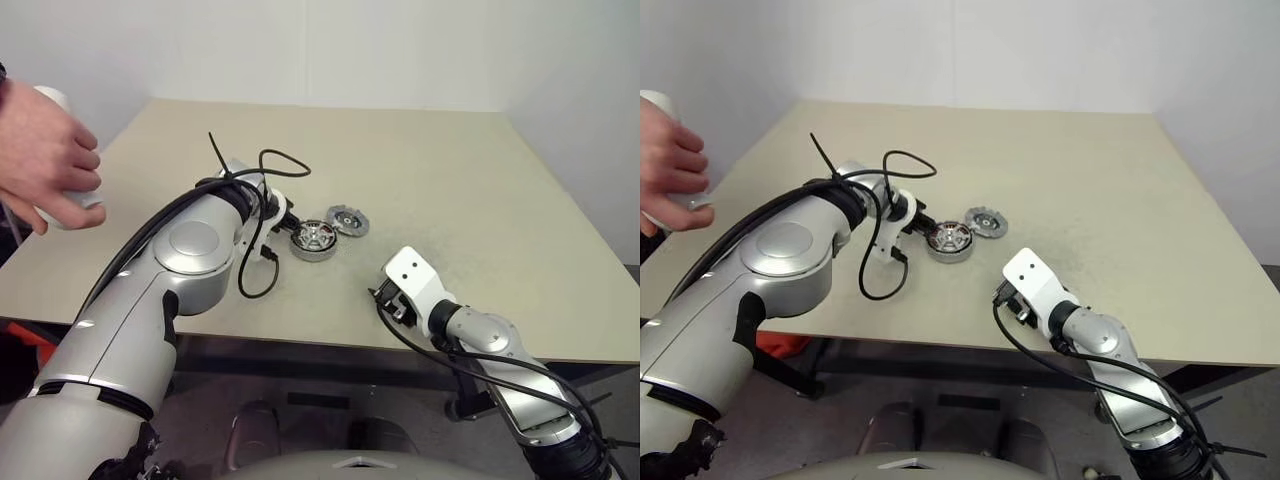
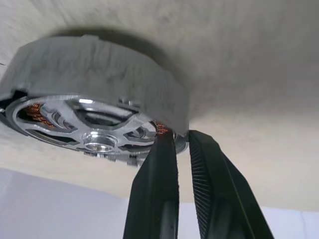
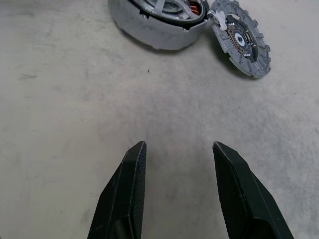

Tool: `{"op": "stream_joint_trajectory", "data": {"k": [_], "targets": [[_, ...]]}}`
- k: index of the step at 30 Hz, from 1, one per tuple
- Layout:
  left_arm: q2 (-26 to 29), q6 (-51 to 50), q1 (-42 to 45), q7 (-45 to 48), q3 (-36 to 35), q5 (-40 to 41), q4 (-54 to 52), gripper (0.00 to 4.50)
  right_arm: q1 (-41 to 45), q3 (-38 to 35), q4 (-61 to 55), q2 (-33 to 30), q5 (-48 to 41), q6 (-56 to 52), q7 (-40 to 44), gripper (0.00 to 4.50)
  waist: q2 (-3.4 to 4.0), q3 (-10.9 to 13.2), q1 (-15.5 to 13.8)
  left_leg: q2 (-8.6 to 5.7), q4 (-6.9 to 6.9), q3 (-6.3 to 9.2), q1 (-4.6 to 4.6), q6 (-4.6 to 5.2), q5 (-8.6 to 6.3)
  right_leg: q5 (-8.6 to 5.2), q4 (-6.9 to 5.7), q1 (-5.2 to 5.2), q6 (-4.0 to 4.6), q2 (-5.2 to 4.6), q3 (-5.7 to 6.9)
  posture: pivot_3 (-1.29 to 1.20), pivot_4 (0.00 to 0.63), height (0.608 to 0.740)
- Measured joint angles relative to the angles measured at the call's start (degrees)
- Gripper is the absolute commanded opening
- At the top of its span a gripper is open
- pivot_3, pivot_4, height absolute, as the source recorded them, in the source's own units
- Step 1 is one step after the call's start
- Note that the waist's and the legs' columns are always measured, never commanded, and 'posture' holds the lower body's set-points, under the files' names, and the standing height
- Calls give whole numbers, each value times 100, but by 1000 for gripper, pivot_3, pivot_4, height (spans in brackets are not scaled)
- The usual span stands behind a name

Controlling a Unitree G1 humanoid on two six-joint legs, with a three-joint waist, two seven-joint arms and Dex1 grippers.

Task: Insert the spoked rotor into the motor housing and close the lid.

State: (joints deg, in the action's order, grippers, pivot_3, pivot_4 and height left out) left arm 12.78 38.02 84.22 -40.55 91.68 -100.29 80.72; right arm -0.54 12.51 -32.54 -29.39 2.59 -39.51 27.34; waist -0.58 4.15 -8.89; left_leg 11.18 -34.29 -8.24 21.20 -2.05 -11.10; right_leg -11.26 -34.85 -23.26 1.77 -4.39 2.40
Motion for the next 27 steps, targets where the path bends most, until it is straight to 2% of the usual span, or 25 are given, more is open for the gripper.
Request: {"op": "stream_joint_trajectory", "data": {"k": [4,13,17,22,25,26,27], "targets": [[-3,77,-4,-18,-107,172,-9,1726,37,0,0,2,-1,-21,1,2358,0,0,1,-6,0,3,-4,0,0,1,0,4,-1,-4,-1,0,0,740],[316,697,-7,563,-897,1024,-29,1726,461,75,64,-76,-3,105,192,2358,1,-1,3,-8,0,1,-9,0,0,3,-2,5,1,-4,-3,0,0,740],[720,1302,-113,1193,-1740,1866,-65,1726,975,145,424,-188,0,393,421,2358,5,-3,21,-8,0,-6,-18,-5,3,8,-5,6,8,-4,-6,0,0,740],[1288,2286,-717,2796,-3173,3390,-37,1726,1647,225,1210,-214,-29,869,792,2358,9,-5,18,-8,0,-20,-21,-7,5,11,-15,5,16,-4,-10,0,0,740],[1341,2691,-1388,5114,-4876,5109,304,1726,2117,374,1904,-212,-7,1226,1065,2358,10,-6,15,-21,0,-31,-27,-11,7,13,-23,4,19,-10,-16,0,0,740],[1224,2578,-1614,5979,-5529,5786,402,1726,2255,413,2087,-216,11,1333,1156,2358,8,-5,-7,-27,0,-33,-26,-12,8,12,-36,2,21,-19,-15,0,0,740],[1008,2072,-1935,7296,-6441,6810,389,1726,2461,508,2333,-221,31,1519,1315,2358,8,-5,-41,-35,-1,-39,-27,-13,9,12,-46,1,22,-31,-16,0,0,740]]}}
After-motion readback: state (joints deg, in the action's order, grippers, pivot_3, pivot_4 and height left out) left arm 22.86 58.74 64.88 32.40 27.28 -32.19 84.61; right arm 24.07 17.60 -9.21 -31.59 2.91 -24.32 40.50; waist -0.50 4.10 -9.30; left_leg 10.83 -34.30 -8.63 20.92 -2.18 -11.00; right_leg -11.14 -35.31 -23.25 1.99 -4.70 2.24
